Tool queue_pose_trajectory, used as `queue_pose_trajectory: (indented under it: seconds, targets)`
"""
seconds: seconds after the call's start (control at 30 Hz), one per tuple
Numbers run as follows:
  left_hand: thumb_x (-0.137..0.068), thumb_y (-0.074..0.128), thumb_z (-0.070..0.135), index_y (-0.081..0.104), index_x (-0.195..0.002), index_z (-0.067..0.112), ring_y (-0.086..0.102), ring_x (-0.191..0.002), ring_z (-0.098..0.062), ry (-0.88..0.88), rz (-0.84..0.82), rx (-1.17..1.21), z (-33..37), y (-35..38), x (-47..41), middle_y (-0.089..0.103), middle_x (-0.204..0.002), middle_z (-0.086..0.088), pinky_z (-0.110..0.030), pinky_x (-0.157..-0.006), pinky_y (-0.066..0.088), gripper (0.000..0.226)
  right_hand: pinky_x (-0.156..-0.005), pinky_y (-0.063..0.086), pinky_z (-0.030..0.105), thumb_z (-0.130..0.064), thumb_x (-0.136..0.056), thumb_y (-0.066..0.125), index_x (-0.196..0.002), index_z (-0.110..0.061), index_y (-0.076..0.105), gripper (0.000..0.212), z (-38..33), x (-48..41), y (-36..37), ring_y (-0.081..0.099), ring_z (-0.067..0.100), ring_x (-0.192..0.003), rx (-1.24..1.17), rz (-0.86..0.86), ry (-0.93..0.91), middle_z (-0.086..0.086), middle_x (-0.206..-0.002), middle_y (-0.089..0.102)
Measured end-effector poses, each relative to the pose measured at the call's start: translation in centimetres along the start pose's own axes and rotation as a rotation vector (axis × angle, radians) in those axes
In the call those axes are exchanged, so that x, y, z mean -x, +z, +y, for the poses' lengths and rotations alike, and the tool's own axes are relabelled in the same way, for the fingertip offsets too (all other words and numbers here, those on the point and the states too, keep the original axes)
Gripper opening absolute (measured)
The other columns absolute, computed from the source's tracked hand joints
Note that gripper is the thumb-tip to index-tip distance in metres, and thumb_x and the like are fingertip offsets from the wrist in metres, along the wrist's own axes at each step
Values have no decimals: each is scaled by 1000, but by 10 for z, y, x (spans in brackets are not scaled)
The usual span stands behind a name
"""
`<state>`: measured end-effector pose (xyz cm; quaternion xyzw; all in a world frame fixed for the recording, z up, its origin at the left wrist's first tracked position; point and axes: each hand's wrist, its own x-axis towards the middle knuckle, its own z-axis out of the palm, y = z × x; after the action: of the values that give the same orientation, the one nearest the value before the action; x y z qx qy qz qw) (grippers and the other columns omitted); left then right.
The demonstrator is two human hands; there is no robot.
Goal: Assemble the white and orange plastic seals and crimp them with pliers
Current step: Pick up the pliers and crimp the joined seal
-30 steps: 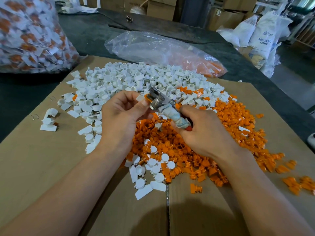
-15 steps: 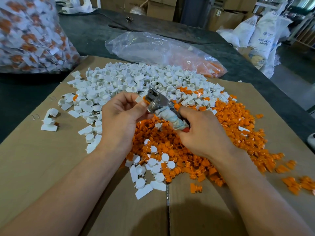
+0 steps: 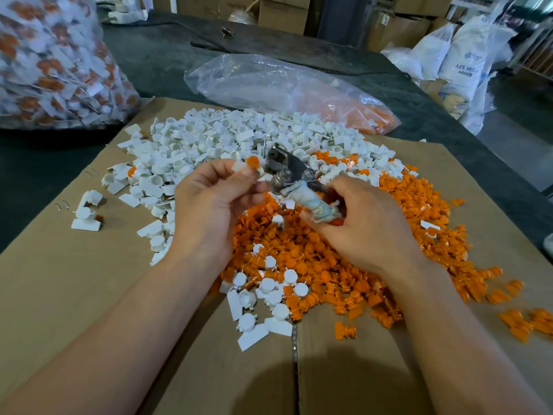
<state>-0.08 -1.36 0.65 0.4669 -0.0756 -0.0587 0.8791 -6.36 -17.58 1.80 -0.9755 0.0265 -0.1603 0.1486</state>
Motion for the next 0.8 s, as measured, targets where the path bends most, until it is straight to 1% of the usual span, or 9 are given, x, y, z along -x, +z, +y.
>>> queue_pose_trajectory:
  seconds: [0.03, 0.1, 0.2, 0.27, 0.33, 0.43, 0.57, 0.67, 0.8]
  targets:
    - [-75, 61, 5, 58, -75, 8, 64, -56, -9, -42, 34, 95, 2, -1, -2, 64, -58, 2, -15, -50, 50, 5, -53, 31, 22, -59, -71, 52, -87, -26, 42, 38, 4, -1, -1, 41, 8, -70, 23, 11, 22, -14, -76, 40]
    - [-83, 57, 9, 56, -77, 9, 62, -53, -7, -128, 125, 295, 6, -5, -7, 62, -56, 2, -13, -47, 48, 6, -54, 31, 26, -62, -70, 54, -88, -27, 43, 41, 14, -3, -3, 43, 10, -77, 78, 20, 83, -10, -83, 44]
    - [-95, 46, 21, 50, -68, 13, 57, -46, -7, -207, 215, 495, 10, -12, -13, 56, -53, 1, -15, -42, 44, 29, -55, 28, 28, -61, -72, 58, -91, -23, 45, 44, 27, -6, -4, 43, 12, -79, 150, 25, 169, -7, -86, 45]
    - [-97, 40, 25, 46, -66, 15, 55, -44, -8, -204, 261, 523, 12, -15, -15, 56, -51, 2, -16, -41, 42, 33, -56, 27, 28, -61, -73, 59, -89, -23, 43, 45, 33, -7, -5, 42, 13, -78, 180, 24, 210, -6, -85, 45]
    - [-98, 36, 26, 45, -68, 15, 54, -42, -8, -187, 310, 540, 13, -19, -16, 56, -50, 2, -15, -41, 40, 33, -56, 25, 28, -61, -73, 60, -89, -22, 41, 46, 38, -7, -5, 41, 14, -78, 201, 15, 242, -4, -86, 45]
    - [-98, 33, 20, 44, -71, 15, 53, -42, -8, -166, 372, 623, 15, -24, -17, 56, -51, 2, -14, -42, 39, 29, -59, 27, 28, -60, -73, 62, -95, -18, 49, 49, 43, -9, -4, 40, 14, -79, 232, 11, 281, -3, -88, 45]
    - [-93, 36, 11, 40, -69, 13, 55, -44, -11, -139, 429, 776, 18, -31, -17, 57, -56, -2, -15, -42, 40, 24, -66, 31, 29, -63, -72, 61, -107, -14, 53, 61, 49, -11, 0, 47, 18, -87, 288, -20, 292, 1, -96, 51]
    - [-92, 38, 8, 41, -72, 11, 56, -44, -12, -133, 463, 818, 19, -33, -19, 57, -56, -4, -16, -41, 41, 21, -70, 32, 30, -65, -72, 59, -111, -14, 53, 65, 51, -12, 2, 51, 21, -96, 322, -54, 285, 4, -104, 55]
    - [-96, 42, 18, 41, -72, 11, 57, -44, -11, -132, 477, 840, 18, -35, -20, 57, -53, -3, -16, -41, 41, 25, -74, 35, 32, -65, -71, 61, -115, -14, 53, 68, 51, -13, 3, 52, 23, -100, 322, -59, 300, 6, -107, 56]
